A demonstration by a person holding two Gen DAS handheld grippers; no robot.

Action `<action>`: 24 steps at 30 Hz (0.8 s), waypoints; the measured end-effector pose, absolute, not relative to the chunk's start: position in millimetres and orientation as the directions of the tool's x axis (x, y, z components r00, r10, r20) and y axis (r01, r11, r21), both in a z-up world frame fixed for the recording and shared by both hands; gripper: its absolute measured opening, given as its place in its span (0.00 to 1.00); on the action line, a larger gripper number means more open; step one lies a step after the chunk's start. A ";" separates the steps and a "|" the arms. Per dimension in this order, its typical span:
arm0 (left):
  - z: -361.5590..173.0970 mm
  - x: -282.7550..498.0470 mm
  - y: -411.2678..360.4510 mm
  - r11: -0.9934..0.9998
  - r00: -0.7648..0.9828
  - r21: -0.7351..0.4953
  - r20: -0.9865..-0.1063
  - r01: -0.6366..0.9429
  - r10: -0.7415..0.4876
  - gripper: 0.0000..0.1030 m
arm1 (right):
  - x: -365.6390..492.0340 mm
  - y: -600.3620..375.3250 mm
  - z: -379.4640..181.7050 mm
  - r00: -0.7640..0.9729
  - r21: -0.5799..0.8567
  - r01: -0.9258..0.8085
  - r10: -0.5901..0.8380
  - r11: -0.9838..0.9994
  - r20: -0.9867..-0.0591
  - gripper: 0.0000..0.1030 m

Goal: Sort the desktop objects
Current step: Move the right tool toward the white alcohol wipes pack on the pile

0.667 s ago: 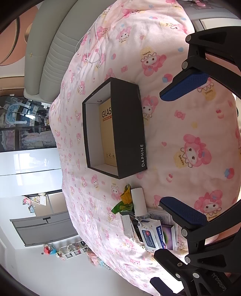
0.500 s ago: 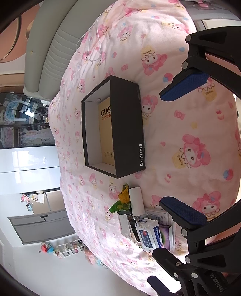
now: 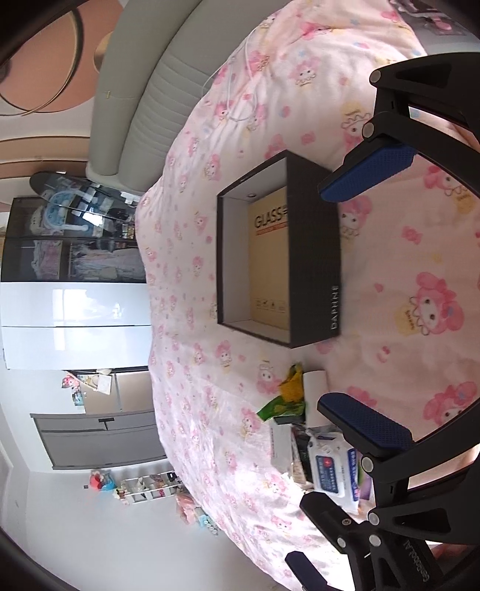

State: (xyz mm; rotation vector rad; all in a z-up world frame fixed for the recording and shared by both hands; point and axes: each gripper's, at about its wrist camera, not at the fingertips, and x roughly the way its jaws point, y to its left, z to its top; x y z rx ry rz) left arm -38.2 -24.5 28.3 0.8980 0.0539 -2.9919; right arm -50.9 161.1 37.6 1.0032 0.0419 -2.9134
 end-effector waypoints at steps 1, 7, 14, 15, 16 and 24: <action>28.6 -40.3 -27.1 -0.999 -0.836 -0.026 -0.549 0.029 -0.009 1.00 | -52.5 159.6 38.1 -0.789 -0.005 0.072 -0.054 -0.997 -0.612 1.00; 31.9 -60.0 -58.8 -0.999 -0.844 -0.046 -0.536 0.028 0.001 0.97 | -68.9 133.7 47.5 -0.840 -0.042 0.193 -0.143 -0.980 -0.524 1.00; 14.9 -59.9 -114.5 -0.986 -0.807 -0.051 -0.582 0.161 -0.102 0.95 | -99.7 79.3 23.9 -0.745 -0.046 0.388 -0.283 -0.921 -0.603 1.00; 6.6 -57.7 -121.5 -0.983 -0.790 -0.047 -0.601 0.180 -0.116 0.92 | -101.6 72.8 16.4 -0.731 -0.035 0.399 -0.294 -0.916 -0.616 1.00; -1.8 -55.3 -128.3 -0.979 -0.775 -0.045 -0.618 0.197 -0.127 0.90 | -103.0 66.7 7.8 -0.710 -0.017 0.417 -0.314 -0.909 -0.630 1.00; -76.5 -37.8 -172.7 -0.955 -0.661 -0.093 -0.741 0.283 -0.124 0.68 | -99.6 15.6 -64.8 -0.537 0.041 0.520 -0.364 -0.853 -0.761 1.00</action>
